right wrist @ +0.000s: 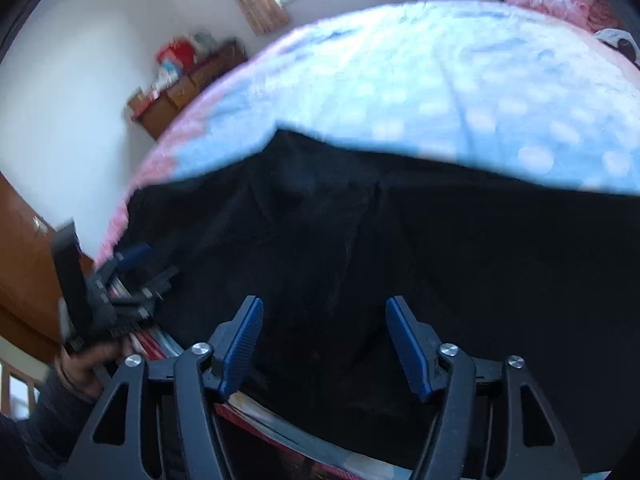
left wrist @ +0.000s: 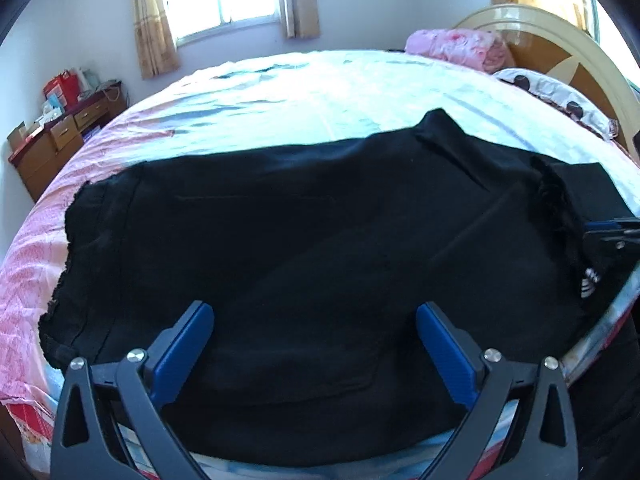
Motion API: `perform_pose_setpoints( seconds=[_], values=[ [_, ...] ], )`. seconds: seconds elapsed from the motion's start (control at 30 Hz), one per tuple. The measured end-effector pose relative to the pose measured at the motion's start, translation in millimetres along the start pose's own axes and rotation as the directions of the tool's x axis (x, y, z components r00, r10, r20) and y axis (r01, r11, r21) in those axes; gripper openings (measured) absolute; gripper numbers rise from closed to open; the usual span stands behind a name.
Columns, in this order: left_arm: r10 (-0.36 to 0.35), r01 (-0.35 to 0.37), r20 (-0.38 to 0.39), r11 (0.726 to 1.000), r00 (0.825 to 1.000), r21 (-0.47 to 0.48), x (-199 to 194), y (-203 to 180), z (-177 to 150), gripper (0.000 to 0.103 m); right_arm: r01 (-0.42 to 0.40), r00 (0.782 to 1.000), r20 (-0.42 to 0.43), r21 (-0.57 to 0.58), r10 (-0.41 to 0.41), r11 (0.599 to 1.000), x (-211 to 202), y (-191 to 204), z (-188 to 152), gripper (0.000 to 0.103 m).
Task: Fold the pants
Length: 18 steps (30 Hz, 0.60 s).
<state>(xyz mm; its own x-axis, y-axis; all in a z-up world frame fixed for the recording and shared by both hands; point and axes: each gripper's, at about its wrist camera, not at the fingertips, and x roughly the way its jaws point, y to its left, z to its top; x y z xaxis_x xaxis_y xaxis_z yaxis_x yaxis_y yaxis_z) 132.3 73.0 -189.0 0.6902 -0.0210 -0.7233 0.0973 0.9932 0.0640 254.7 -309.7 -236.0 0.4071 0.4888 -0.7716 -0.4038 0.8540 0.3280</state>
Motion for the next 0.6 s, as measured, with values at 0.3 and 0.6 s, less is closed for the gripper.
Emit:
perform_pose_setpoints(
  seconds=[0.3, 0.6],
  values=[
    [0.146, -0.142, 0.1, 0.989, 0.984, -0.044, -41, 79, 27, 0.103, -0.015, 0.99, 0.139, -0.072, 0.025, 0.997, -28, 15, -8, 0.07],
    [-0.05, 0.042, -0.017, 0.949, 0.999, -0.311, 3, 172, 13, 0.087, -0.085, 0.977, 0.191, -0.077, 0.098, 0.993, -34, 26, -28, 0.07]
  ],
)
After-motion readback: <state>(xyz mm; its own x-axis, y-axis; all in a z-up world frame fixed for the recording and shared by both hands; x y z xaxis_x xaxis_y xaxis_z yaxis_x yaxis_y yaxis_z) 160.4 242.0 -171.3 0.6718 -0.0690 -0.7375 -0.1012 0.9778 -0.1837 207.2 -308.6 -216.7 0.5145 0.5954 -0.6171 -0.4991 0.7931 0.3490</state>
